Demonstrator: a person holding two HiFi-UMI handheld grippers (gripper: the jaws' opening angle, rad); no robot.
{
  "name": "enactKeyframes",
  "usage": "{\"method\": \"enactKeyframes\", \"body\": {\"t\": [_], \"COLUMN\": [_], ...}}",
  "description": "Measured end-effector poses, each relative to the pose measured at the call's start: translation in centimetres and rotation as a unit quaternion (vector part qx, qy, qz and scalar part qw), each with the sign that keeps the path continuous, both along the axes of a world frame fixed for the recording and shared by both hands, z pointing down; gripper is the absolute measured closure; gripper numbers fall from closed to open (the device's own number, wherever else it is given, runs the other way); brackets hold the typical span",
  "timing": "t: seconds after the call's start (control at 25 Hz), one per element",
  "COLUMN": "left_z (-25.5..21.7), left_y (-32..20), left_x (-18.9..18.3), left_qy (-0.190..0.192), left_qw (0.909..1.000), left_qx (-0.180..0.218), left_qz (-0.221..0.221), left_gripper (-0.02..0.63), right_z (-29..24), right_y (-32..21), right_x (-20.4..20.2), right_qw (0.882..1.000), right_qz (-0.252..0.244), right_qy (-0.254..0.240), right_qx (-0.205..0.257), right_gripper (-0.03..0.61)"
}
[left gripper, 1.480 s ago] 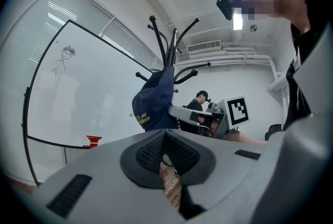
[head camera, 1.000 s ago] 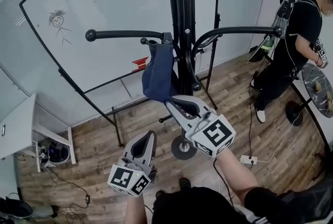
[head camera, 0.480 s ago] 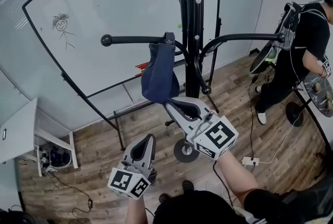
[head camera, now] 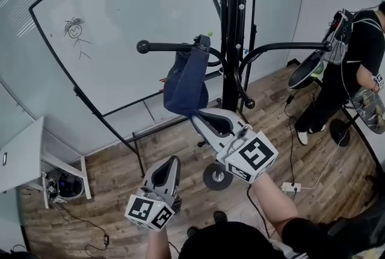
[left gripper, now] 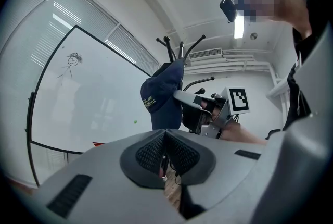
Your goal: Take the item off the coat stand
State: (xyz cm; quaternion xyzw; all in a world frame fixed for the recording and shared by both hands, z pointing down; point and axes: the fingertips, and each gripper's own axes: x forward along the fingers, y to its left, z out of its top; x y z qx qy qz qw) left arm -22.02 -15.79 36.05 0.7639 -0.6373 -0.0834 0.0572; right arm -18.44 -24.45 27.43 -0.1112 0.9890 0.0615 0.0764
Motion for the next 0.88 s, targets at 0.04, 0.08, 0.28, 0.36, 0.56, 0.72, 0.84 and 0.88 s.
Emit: {"method": "enactKeyframes", "body": {"t": [0.04, 0.08, 0.28, 0.36, 0.56, 0.72, 0.84, 0.88], "left_z": [-0.1, -0.1, -0.2, -0.2, -0.2, -0.2, -0.2, -0.2], "left_y": [0.1, 0.3, 1.1, 1.2, 2.1, 2.6, 2.9, 3.0], "left_x": [0.0, 0.0, 0.2, -0.1, 0.0, -2.6, -3.5, -3.6], "left_qy": [0.0, 0.0, -0.001, 0.0, 0.0, 0.007, 0.011, 0.011], "left_qw": [1.0, 1.0, 1.0, 1.0, 0.9999, 0.9999, 0.9999, 0.9999], "left_qx": [0.001, 0.002, 0.006, 0.007, 0.012, 0.012, 0.013, 0.013], "left_qz": [0.001, 0.001, 0.003, 0.004, 0.002, 0.002, 0.001, 0.001], "left_gripper": [0.6, 0.6, 0.6, 0.6, 0.6, 0.6, 0.6, 0.6], "right_z": [-0.2, -0.3, -1.0, -1.3, -2.1, -2.2, -2.6, -2.7], "right_y": [0.1, 0.3, 1.3, 1.5, 2.7, 3.3, 3.6, 3.8], "right_x": [0.0, 0.0, -0.1, -0.6, -0.5, -3.5, -4.6, -4.7], "right_qw": [1.0, 1.0, 1.0, 1.0, 1.0, 1.0, 1.0, 1.0], "right_qz": [0.0, -0.001, -0.005, -0.009, -0.016, -0.019, -0.022, -0.022], "right_qy": [0.0, -0.001, 0.002, 0.003, 0.001, 0.011, 0.013, 0.014], "right_qx": [0.001, 0.002, 0.006, 0.004, 0.009, 0.011, 0.013, 0.015], "right_gripper": [0.534, 0.534, 0.534, 0.534, 0.534, 0.534, 0.534, 0.534]}}
